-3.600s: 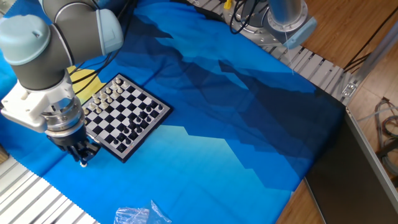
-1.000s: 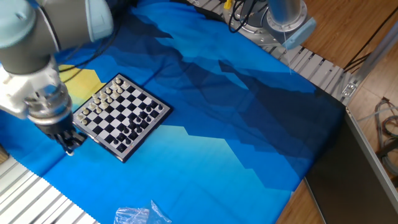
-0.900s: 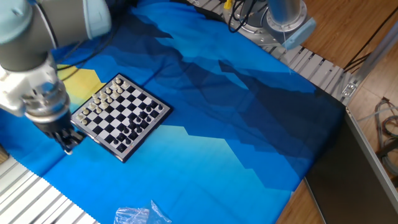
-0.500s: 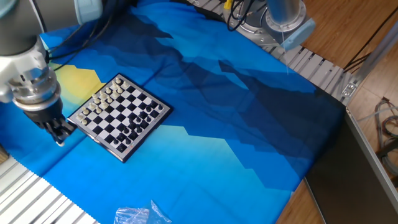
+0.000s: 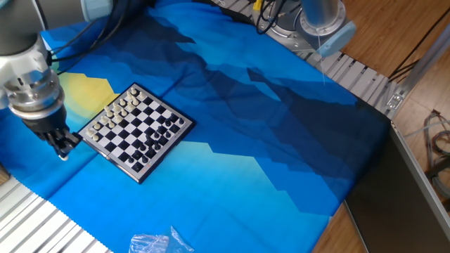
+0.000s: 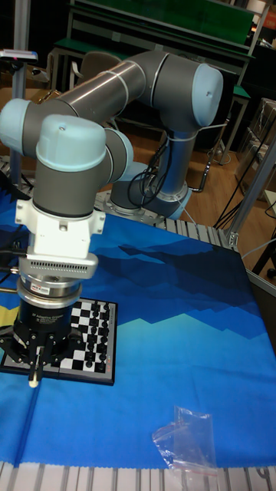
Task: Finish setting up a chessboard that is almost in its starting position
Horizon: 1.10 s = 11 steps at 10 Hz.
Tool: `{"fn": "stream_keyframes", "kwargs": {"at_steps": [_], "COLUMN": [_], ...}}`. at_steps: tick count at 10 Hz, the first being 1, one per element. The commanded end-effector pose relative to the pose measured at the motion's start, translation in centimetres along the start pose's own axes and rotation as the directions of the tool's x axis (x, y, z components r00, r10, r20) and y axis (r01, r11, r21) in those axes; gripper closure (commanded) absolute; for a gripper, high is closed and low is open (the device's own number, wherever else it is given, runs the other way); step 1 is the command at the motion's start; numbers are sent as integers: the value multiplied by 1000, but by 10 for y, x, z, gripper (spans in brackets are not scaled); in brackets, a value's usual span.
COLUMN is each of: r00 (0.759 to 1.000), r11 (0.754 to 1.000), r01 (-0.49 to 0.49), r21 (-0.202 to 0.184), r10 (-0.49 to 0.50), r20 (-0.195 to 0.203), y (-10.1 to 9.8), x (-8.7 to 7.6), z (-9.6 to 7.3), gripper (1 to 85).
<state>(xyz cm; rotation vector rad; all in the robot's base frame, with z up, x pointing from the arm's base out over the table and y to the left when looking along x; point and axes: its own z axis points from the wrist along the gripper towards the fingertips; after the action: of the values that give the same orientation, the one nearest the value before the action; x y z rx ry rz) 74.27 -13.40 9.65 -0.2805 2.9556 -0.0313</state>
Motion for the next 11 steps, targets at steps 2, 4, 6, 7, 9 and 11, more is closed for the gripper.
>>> {"fn": "stream_keyframes", "kwargs": {"at_steps": [2,4,6,7,9,11], "r00": [1000,999,999,999,999,996], "r11": [1000,999,999,1000,999,998], "r01": [-21,-32,-32,-26,-34,-68], "r21": [-2,6,7,12,18,-8], "r10": [22,32,32,25,33,68], "r20": [12,13,20,30,37,52], "y": [-15,-17,-17,-19,-20,-14], "x": [2,3,2,-1,-3,-7], "z": [-12,-13,-12,-12,-12,-13], "gripper": [800,800,803,803,803,807]}}
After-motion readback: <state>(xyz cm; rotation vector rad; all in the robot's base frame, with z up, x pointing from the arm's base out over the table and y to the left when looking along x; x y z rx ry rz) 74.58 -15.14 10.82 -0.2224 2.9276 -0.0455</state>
